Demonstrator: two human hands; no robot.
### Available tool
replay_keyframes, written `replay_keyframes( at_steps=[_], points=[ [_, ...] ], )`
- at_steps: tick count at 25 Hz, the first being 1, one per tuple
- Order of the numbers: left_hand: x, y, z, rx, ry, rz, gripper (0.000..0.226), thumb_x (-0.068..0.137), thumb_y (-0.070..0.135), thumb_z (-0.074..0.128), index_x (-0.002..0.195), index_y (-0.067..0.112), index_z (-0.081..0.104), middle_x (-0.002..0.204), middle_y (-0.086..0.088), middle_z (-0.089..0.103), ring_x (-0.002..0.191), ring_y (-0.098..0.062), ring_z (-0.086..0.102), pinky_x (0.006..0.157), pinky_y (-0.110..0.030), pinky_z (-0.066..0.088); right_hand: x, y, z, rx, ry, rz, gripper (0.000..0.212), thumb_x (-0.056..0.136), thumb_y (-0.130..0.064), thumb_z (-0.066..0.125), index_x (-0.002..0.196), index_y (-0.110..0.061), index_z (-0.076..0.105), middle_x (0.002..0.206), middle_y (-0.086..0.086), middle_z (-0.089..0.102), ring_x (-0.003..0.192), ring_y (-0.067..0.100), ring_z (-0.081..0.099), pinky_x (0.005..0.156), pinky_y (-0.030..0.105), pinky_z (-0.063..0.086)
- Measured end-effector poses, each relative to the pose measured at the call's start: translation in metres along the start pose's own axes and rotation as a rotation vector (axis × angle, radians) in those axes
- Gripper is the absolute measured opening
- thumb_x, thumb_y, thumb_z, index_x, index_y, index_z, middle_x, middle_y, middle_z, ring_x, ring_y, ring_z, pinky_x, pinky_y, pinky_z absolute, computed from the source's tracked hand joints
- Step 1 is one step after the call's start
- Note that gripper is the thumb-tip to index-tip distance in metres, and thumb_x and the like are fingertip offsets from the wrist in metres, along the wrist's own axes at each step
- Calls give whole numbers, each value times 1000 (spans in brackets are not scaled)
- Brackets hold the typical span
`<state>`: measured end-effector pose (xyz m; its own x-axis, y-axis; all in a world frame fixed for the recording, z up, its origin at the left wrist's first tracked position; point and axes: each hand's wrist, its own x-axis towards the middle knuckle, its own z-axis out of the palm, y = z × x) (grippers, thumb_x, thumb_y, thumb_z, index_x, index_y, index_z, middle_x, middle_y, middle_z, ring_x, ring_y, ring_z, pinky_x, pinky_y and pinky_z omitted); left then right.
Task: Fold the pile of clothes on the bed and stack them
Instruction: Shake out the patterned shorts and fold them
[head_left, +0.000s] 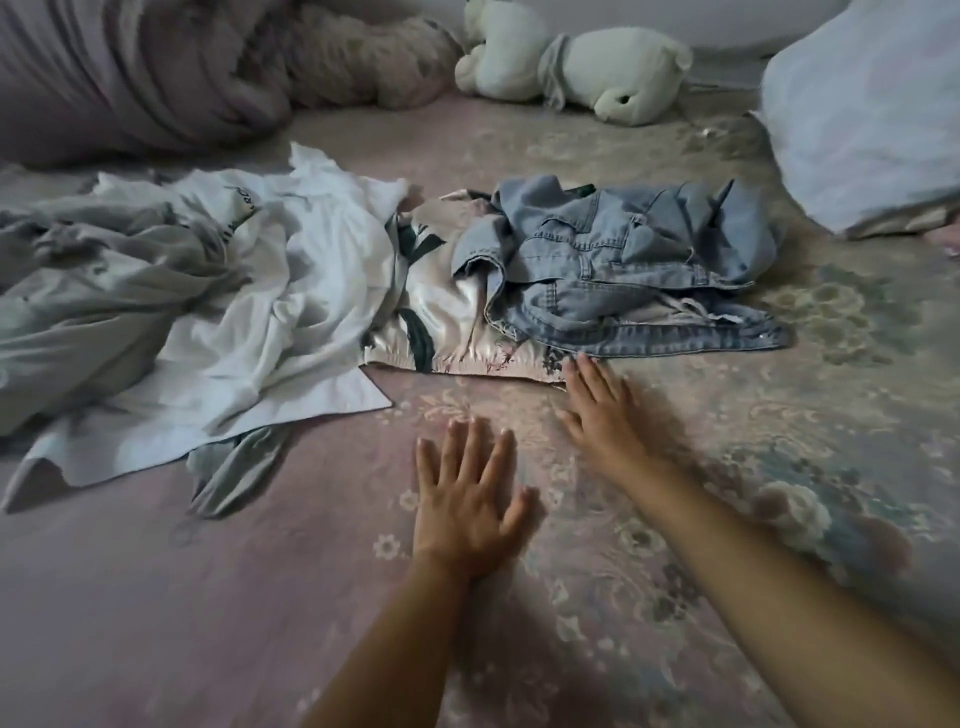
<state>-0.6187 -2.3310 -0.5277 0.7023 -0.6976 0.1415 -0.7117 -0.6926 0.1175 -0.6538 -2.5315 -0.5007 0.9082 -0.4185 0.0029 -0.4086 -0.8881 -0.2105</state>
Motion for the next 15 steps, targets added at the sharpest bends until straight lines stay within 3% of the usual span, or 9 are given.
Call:
replay_keyframes(
  at_steps=[2,3,4,6,9,12,15],
  points=[
    [-1,0,2,-6,-1,1,71,89,63,21,149,27,28,156,-8,24,145,-33,14,110,-59,1,26,-4,-1,-3,-2,7,47,98,-24,46,143,-13,37,149,9,38,133,26,40,105,35,33],
    [0,0,1,-8,5,2,71,88,63,22,148,27,30,155,-8,26,145,-33,16,111,-59,0,31,-6,-4,-41,13,-4,35,96,-14,49,131,-10,50,133,12,55,116,27,54,85,30,42],
    [2,-1,1,-9,9,7,70,88,63,24,147,26,33,154,-8,30,144,-34,19,110,-59,2,28,-7,-8,-108,34,-29,28,92,-4,51,119,-9,56,117,12,63,100,27,60,70,27,40],
    [3,-2,-2,1,-2,11,70,88,60,28,144,21,39,149,-9,38,140,-34,29,109,-57,7,7,-4,-19,-221,95,-131,30,82,9,56,109,-5,58,99,12,66,85,29,64,60,27,34],
    [0,-2,-13,-49,-16,-19,75,88,56,32,145,8,33,146,-13,41,137,-33,35,108,-54,10,-51,17,-28,-211,166,-376,42,44,16,71,81,-2,65,71,12,65,59,30,64,47,29,45],
    [-8,8,-28,-60,116,119,69,86,44,41,141,3,34,143,-19,43,134,-35,39,109,-54,18,-118,36,-50,-179,126,-556,32,51,6,66,79,-8,70,72,5,66,59,24,65,46,25,51],
    [-5,12,-48,48,198,317,50,76,25,52,122,9,57,125,-15,59,123,-35,49,107,-58,24,-161,46,-80,-111,25,-475,45,52,14,67,90,-10,71,84,4,70,73,23,68,57,30,56]
  ],
)
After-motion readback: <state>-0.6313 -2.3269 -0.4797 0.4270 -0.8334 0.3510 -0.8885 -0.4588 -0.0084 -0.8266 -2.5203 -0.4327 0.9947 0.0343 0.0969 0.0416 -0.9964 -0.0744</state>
